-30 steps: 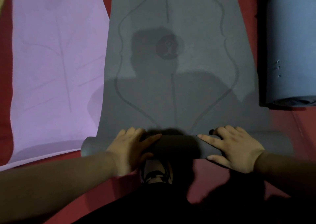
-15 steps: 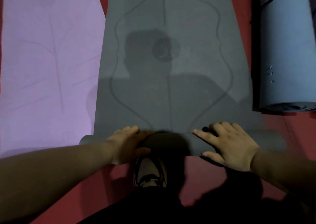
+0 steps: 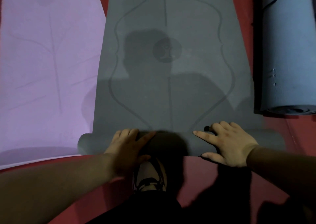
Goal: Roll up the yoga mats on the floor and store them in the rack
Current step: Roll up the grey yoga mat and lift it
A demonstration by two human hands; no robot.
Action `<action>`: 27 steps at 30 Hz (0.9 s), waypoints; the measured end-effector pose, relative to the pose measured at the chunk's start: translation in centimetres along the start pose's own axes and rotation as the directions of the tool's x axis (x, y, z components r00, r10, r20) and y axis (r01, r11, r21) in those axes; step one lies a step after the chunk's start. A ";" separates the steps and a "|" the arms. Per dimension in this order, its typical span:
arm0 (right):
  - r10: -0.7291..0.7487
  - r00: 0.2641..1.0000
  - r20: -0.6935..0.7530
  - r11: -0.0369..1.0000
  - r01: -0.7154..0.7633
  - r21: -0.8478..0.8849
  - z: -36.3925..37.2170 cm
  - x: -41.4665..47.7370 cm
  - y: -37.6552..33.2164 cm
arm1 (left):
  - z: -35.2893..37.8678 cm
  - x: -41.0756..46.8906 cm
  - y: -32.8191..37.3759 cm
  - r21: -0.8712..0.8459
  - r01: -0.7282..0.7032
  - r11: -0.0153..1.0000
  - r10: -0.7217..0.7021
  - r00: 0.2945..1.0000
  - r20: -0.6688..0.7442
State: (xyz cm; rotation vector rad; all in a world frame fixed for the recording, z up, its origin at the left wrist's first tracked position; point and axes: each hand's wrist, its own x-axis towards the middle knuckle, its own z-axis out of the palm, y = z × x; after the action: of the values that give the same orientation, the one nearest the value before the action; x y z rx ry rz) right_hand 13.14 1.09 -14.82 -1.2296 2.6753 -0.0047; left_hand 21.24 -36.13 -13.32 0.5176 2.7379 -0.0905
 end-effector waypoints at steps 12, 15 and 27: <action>0.044 0.996 0.082 0.999 -0.045 0.019 -1.1 0.6 0.3 | -3.0 2.8 -1.4 -0.111 0.073 0.991 -0.028 0.931 0.363; 0.063 0.995 0.072 0.998 -0.063 0.003 -1.3 0.0 -0.4 | -3.7 3.6 -1.8 -0.151 0.083 0.985 -0.015 0.915 0.403; 0.073 0.933 0.353 0.994 -0.098 0.054 -2.5 2.0 1.1 | -1.2 1.2 -0.5 -0.048 0.122 0.991 -0.111 0.976 0.189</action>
State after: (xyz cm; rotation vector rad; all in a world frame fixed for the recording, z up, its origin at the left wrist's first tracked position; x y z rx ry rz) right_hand 10.62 0.11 -12.84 -0.9844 2.3920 0.1206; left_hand 19.62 -36.03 -12.65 0.3147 2.5771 -0.0818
